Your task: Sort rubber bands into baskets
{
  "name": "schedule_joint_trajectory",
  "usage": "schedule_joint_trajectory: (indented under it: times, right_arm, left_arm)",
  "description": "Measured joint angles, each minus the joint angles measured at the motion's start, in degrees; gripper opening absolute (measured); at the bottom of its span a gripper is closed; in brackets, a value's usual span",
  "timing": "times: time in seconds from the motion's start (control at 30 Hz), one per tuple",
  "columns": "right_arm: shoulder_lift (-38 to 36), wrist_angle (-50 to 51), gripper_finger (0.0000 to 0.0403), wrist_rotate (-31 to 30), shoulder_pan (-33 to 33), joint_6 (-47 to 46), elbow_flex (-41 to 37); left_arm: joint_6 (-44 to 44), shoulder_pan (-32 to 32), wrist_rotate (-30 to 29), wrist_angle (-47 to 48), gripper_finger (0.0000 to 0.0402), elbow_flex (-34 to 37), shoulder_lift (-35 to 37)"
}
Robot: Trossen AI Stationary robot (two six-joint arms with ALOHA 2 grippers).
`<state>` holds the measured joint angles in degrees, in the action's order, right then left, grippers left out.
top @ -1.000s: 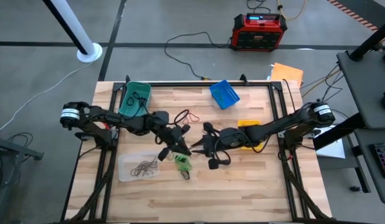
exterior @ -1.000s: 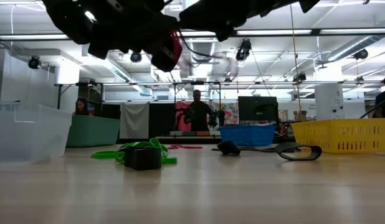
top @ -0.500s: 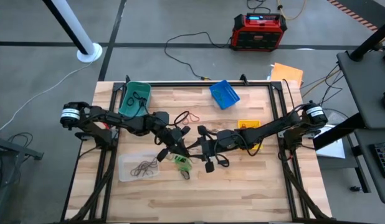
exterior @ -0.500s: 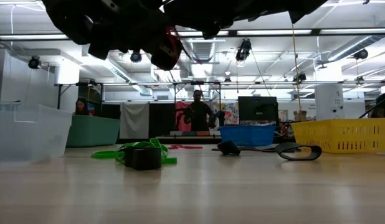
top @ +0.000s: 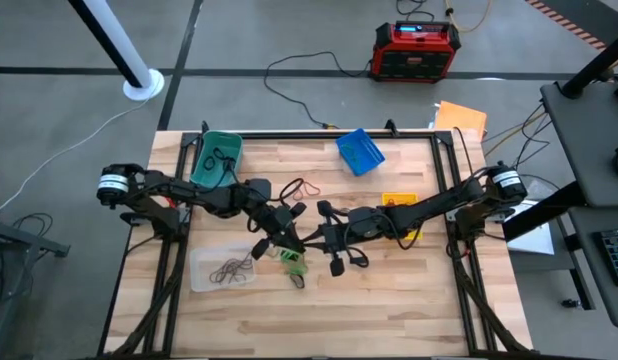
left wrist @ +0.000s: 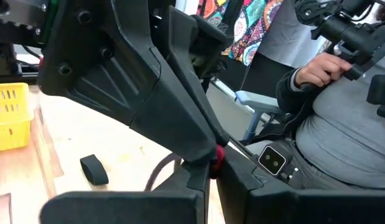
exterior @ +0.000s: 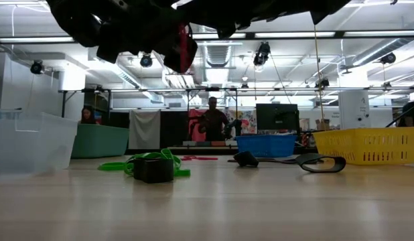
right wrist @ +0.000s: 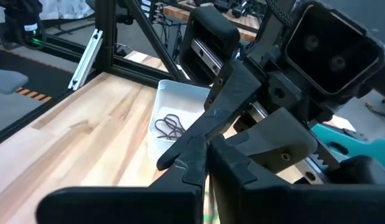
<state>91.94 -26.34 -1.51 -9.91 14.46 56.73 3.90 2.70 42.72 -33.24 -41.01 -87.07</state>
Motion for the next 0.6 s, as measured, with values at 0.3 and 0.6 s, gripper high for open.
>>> schedule_joint_trajectory:
  times: [0.3,0.6]
  right_arm:
    - [0.0,-1.8,0.0009,-0.4,0.0,3.0,-0.1]
    - [-0.3,-4.8,0.0008,-1.1,0.2,3.8,-0.1]
  left_arm:
    - [0.9,0.0,-0.4,0.8,0.0015,0.1,0.1]
    - [1.1,0.1,-1.1,1.3,0.0018,0.2,0.1]
